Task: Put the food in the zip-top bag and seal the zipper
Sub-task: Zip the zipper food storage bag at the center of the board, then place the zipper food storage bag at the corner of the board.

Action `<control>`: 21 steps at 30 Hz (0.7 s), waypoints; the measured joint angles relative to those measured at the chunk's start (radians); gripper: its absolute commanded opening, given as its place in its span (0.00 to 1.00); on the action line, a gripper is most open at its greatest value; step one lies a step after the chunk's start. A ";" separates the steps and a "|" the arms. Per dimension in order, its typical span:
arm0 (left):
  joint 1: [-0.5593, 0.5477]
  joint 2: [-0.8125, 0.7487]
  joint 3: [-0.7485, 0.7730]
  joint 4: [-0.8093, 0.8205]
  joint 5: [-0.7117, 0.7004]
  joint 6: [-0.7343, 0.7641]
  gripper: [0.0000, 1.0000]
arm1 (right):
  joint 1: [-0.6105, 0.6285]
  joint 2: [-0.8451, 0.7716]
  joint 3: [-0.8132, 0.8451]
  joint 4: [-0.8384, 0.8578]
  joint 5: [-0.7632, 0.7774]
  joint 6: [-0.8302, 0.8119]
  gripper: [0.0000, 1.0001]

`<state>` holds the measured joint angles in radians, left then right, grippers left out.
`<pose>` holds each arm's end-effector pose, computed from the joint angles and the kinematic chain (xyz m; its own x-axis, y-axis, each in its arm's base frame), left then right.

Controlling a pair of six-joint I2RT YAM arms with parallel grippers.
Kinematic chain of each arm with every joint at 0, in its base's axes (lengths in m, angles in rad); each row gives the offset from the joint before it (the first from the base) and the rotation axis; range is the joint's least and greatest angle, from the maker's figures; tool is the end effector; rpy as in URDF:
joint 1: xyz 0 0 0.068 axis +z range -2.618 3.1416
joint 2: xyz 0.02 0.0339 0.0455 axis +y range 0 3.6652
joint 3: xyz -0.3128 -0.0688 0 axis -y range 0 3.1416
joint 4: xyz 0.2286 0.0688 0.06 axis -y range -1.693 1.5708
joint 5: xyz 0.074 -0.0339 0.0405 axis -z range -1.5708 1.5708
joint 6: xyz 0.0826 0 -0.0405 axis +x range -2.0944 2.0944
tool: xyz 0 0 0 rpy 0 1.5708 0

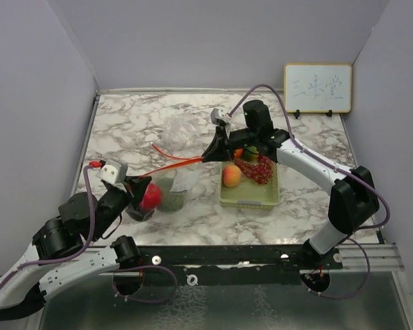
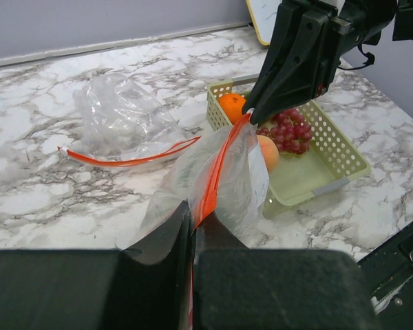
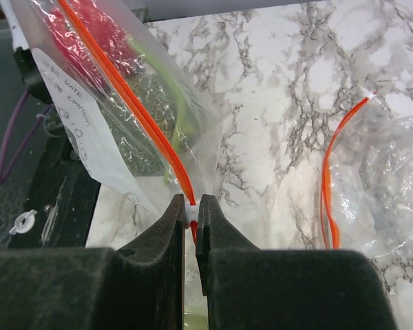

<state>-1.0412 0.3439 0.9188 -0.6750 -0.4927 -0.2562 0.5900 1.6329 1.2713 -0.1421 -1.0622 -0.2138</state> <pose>0.0493 -0.0068 0.3790 -0.1813 -0.1323 -0.9745 0.4928 0.8453 -0.2064 0.2710 0.2683 0.3458 -0.1996 -0.2580 -0.9453 -0.9710 -0.0775 0.2262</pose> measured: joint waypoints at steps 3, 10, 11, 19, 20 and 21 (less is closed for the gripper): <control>0.000 0.000 0.001 0.000 -0.014 0.000 0.00 | -0.003 0.000 0.000 0.000 0.046 0.008 0.40; 0.000 -0.001 0.001 0.023 -0.082 0.000 0.00 | -0.012 -0.008 -0.001 0.094 0.103 0.156 0.91; 0.000 -0.001 0.001 0.032 -0.108 0.000 0.00 | -0.013 -0.013 -0.001 0.120 0.117 0.186 0.91; 0.000 -0.030 -0.069 0.269 -0.431 0.046 0.00 | -0.014 0.084 0.218 0.156 0.336 0.351 0.93; 0.000 -0.036 -0.089 0.311 -0.486 0.055 0.00 | -0.014 0.121 0.254 0.147 0.366 0.357 0.92; 0.000 -0.037 -0.092 0.316 -0.492 0.056 0.02 | -0.014 0.145 0.273 0.142 0.386 0.361 0.91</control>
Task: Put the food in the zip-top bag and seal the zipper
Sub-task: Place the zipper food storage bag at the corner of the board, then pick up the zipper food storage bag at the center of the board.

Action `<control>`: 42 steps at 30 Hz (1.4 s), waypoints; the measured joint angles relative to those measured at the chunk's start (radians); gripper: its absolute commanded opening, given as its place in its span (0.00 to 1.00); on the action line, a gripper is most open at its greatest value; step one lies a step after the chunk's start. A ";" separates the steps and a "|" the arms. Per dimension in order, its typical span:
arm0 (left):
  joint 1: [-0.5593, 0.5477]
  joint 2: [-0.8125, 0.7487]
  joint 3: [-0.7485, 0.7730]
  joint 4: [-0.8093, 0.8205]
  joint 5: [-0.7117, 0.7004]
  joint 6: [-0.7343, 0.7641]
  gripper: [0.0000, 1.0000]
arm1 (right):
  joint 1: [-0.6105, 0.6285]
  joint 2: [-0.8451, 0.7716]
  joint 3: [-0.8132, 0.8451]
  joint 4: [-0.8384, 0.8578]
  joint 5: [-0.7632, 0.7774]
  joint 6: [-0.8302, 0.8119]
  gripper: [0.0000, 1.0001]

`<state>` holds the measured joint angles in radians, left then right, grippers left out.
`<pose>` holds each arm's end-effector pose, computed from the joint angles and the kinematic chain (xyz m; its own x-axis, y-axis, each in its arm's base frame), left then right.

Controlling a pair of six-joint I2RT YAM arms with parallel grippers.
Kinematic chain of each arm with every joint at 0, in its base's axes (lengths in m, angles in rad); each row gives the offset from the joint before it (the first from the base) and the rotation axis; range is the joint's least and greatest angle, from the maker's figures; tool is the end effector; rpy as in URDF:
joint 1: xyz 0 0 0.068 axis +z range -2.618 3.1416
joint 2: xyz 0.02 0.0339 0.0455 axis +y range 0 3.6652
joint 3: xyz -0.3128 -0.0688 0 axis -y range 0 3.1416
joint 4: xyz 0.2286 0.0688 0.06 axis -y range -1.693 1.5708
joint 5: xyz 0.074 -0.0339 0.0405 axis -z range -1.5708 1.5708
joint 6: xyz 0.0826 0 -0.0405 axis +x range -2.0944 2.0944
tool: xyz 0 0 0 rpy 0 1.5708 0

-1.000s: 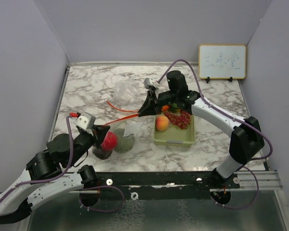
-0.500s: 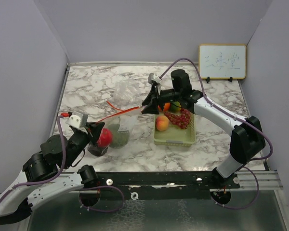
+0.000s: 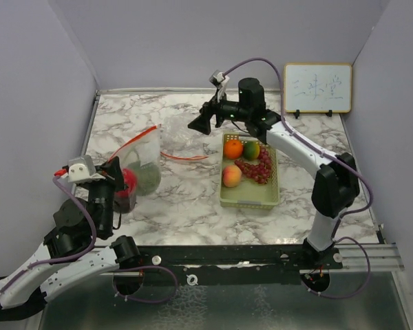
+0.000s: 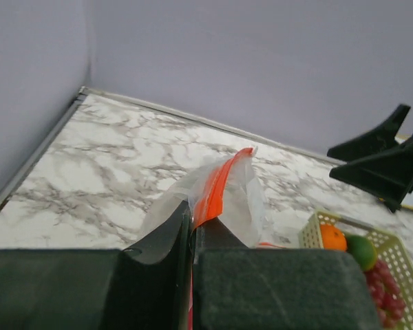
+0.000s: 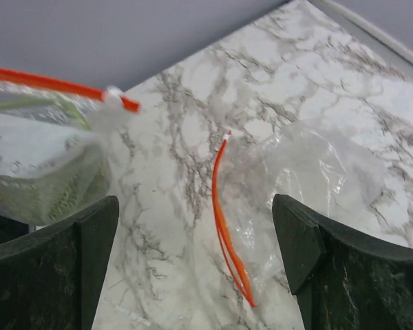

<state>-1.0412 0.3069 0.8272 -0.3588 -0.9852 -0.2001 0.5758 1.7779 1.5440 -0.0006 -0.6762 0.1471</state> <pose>0.0637 0.0275 0.3929 0.0674 -0.3326 -0.9407 0.0764 0.9418 -0.3275 0.3537 0.2912 0.3928 -0.3299 -0.0779 -0.9408 -0.8966 0.3378 0.2864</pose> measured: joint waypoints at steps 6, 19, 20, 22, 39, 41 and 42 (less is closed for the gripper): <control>0.000 -0.012 -0.095 0.150 -0.253 0.011 0.97 | 0.000 0.198 0.066 -0.100 0.137 0.005 0.88; 0.000 0.019 -0.106 0.175 -0.154 -0.063 0.99 | 0.092 0.424 0.216 -0.293 0.352 -0.042 0.86; 0.000 0.019 -0.114 0.184 -0.136 -0.063 0.99 | 0.100 0.433 0.223 -0.295 0.366 -0.044 0.84; 0.000 0.019 -0.130 0.195 -0.106 -0.061 0.99 | 0.113 0.449 0.227 -0.299 0.402 -0.047 0.80; 0.000 0.066 -0.158 0.212 0.050 -0.058 0.97 | 0.121 0.505 0.178 -0.285 0.564 -0.034 0.02; 0.000 0.071 -0.158 0.212 0.057 -0.058 0.99 | 0.121 0.471 0.118 -0.254 0.555 -0.013 0.02; 0.000 0.073 -0.158 0.212 0.062 -0.058 0.99 | 0.121 0.450 0.085 -0.241 0.546 0.003 0.02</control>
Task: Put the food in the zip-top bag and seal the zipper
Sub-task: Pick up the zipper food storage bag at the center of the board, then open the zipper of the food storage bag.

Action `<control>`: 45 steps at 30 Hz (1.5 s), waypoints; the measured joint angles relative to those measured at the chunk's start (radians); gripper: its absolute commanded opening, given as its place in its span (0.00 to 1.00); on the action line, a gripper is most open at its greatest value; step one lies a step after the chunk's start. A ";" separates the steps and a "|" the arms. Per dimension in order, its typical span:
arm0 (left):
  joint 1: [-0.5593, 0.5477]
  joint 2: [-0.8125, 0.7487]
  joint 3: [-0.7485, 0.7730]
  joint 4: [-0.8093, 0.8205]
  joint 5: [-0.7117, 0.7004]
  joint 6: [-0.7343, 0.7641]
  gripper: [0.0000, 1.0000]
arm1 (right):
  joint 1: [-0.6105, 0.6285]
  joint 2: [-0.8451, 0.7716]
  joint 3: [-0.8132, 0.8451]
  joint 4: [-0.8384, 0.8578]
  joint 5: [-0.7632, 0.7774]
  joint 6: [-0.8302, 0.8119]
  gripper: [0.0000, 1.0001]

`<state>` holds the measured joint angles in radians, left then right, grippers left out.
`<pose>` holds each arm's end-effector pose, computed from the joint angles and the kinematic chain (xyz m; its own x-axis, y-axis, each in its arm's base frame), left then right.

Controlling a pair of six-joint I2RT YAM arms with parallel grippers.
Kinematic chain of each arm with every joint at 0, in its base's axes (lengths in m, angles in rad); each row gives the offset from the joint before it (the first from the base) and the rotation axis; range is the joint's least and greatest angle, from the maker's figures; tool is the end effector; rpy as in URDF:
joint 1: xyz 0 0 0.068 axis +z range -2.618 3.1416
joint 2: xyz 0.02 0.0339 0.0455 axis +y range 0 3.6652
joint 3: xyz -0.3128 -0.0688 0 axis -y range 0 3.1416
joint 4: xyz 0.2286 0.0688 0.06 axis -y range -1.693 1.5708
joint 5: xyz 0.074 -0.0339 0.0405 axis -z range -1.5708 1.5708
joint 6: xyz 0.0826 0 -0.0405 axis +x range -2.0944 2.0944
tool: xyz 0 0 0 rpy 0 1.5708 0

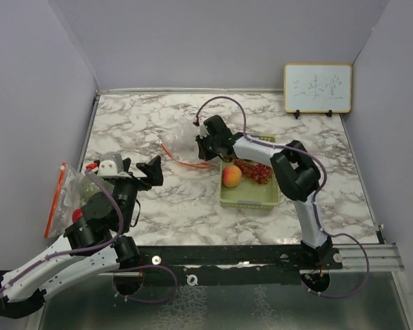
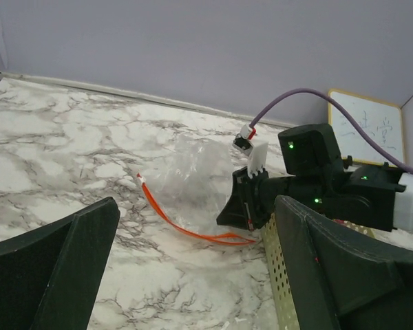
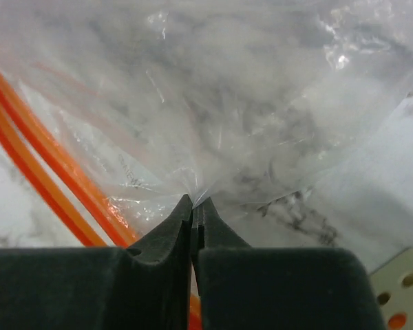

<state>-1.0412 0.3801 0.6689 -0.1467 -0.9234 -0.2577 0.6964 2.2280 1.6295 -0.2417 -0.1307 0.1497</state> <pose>0.0842 -0.0134 0.3697 0.0382 -0.3695 -0.9284 0.1358 0.9224 -0.3615 0.4057 0.3532 0.1658 -0.6698 -0.3673 -0.6454 -0.6096 0.7682 0.1955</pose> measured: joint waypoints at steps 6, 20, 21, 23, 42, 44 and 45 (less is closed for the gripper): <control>0.000 0.007 -0.039 0.054 0.057 0.014 0.95 | -0.044 -0.298 -0.320 0.192 -0.212 0.232 0.02; 0.000 0.040 -0.269 0.401 0.269 0.051 0.76 | -0.135 -0.632 -0.597 0.766 -0.557 0.733 0.02; 0.000 0.039 -0.288 0.457 0.282 0.058 0.76 | -0.135 -0.636 -0.612 0.784 -0.572 0.752 0.02; 0.000 0.040 -0.323 0.568 0.306 0.079 0.76 | -0.134 -0.644 -0.628 0.797 -0.589 0.772 0.02; 0.006 0.417 -0.237 1.035 0.428 0.103 0.58 | -0.095 -0.761 -0.657 0.742 -0.592 0.697 0.02; 0.013 0.434 -0.228 1.049 0.437 0.098 0.26 | -0.095 -0.767 -0.672 0.737 -0.592 0.693 0.02; 0.015 0.440 -0.225 1.052 0.441 0.095 0.03 | -0.095 -0.773 -0.679 0.733 -0.592 0.690 0.02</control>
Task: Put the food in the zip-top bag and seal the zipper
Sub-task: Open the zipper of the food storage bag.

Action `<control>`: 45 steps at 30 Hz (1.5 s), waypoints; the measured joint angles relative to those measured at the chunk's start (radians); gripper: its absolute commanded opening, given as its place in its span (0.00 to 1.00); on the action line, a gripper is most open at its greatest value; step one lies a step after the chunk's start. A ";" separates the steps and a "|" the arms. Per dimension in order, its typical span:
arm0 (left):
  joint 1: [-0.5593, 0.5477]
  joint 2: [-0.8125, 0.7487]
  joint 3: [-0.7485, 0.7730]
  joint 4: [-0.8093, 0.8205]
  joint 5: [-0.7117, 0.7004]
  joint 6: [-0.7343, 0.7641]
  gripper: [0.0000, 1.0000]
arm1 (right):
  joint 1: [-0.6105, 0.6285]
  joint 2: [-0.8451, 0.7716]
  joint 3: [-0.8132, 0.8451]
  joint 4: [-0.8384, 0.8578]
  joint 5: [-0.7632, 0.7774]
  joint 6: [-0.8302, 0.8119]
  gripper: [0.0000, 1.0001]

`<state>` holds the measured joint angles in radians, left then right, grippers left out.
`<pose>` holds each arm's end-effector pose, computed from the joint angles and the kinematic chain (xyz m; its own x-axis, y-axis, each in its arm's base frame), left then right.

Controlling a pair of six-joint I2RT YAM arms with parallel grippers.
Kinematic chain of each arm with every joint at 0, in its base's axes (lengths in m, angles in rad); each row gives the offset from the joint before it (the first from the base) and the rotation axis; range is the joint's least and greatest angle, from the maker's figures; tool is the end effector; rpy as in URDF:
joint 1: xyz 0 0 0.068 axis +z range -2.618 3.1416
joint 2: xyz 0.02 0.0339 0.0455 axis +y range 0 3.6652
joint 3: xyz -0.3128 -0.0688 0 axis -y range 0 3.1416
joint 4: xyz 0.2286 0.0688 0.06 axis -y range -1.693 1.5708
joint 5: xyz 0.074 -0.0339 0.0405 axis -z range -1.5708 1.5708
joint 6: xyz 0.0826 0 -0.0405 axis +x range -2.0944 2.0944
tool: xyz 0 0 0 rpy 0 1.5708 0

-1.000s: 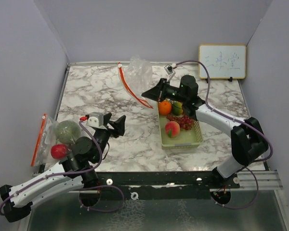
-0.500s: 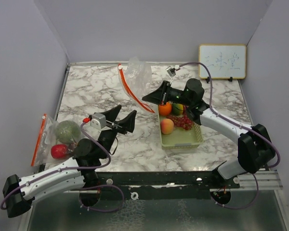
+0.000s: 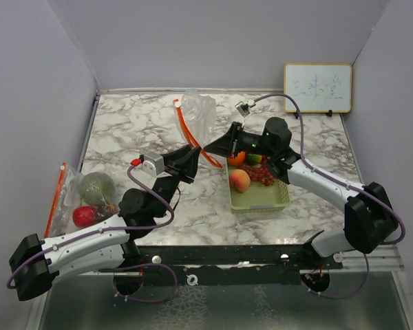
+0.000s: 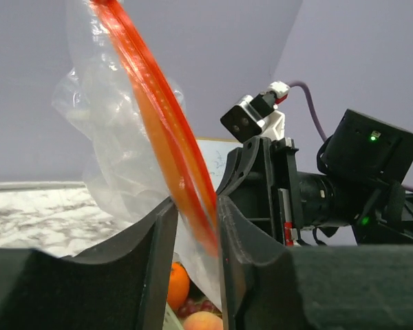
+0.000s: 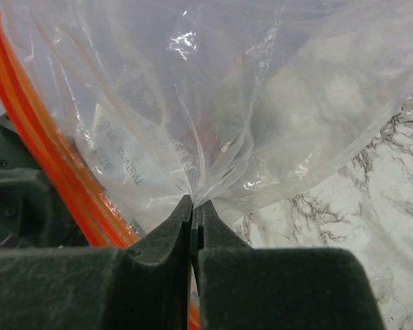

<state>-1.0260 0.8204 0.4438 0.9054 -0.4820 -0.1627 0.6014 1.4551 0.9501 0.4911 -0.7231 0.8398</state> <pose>0.1200 -0.1242 0.3883 0.1688 -0.5556 -0.8141 0.5855 0.7210 -0.3706 0.2568 0.2425 0.3642 -0.7297 0.1763 -0.6607 -0.6389 0.1687 0.7506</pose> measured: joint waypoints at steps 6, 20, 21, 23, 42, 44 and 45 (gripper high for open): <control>0.024 0.011 -0.006 0.022 0.002 -0.027 0.00 | 0.000 -0.049 -0.013 -0.023 0.008 -0.015 0.02; 0.071 -0.082 -0.040 -0.058 0.011 -0.086 0.00 | 0.006 -0.110 -0.022 -0.107 0.108 -0.104 0.03; 0.071 -0.100 -0.045 -0.078 0.024 -0.089 0.00 | 0.006 -0.120 -0.022 -0.123 0.131 -0.120 0.03; 0.074 -0.144 -0.061 -0.127 0.069 -0.095 0.00 | 0.010 -0.139 -0.022 -0.153 0.171 -0.159 0.03; 0.078 -0.287 -0.080 -0.311 0.211 -0.101 0.00 | 0.190 -0.196 0.075 -0.352 0.233 -0.599 0.35; 0.078 -0.280 -0.080 -0.314 0.230 -0.102 0.00 | 0.221 -0.195 0.079 -0.336 0.212 -0.607 0.35; 0.078 -0.276 -0.080 -0.317 0.246 -0.103 0.00 | 0.225 -0.192 0.082 -0.327 0.203 -0.609 0.35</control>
<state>-0.9482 0.5442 0.3634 0.5884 -0.2363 -0.2657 0.8261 1.2636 1.0317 0.1642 -0.5198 0.2306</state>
